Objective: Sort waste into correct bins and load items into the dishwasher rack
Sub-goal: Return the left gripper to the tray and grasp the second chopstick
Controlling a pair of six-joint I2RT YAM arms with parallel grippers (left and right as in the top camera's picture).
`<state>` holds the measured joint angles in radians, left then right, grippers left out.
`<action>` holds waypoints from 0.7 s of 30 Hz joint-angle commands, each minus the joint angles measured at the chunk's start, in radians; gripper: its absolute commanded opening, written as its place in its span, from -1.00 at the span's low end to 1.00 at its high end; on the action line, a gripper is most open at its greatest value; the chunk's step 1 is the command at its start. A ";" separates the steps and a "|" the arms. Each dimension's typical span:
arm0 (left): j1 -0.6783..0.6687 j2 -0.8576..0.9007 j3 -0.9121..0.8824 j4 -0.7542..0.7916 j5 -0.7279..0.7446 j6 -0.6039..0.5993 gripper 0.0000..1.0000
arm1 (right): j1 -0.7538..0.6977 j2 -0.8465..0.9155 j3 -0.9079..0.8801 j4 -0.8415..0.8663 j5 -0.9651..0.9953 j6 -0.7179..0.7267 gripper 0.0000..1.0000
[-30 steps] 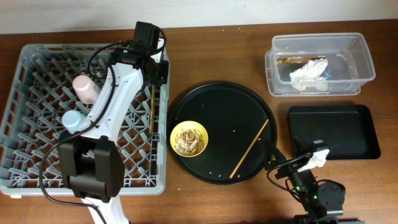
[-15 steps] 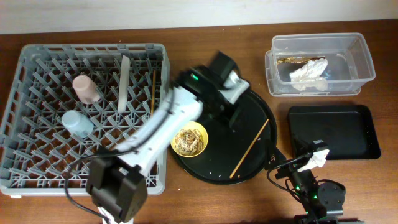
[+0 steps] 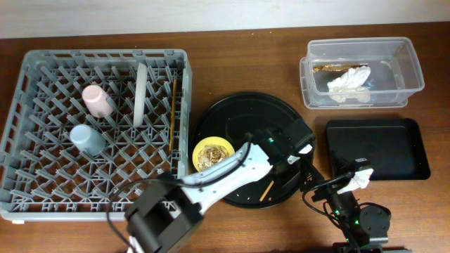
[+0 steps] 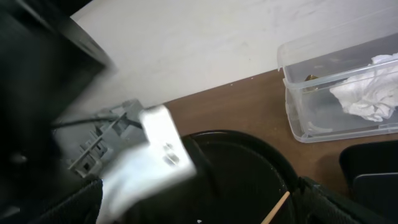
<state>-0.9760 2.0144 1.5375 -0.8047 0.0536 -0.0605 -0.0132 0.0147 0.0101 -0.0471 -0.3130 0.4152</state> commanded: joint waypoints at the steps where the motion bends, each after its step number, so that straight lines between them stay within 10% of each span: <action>1: -0.001 0.063 -0.008 0.021 -0.021 0.002 -0.34 | 0.000 -0.008 -0.005 -0.005 -0.016 0.005 0.97; 21: 0.036 0.125 -0.013 0.060 0.120 -0.006 -0.35 | 0.000 -0.008 -0.005 -0.005 -0.016 0.005 0.97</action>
<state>-0.9405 2.1212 1.5330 -0.7509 0.2173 -0.0643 -0.0132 0.0147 0.0101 -0.0471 -0.3134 0.4152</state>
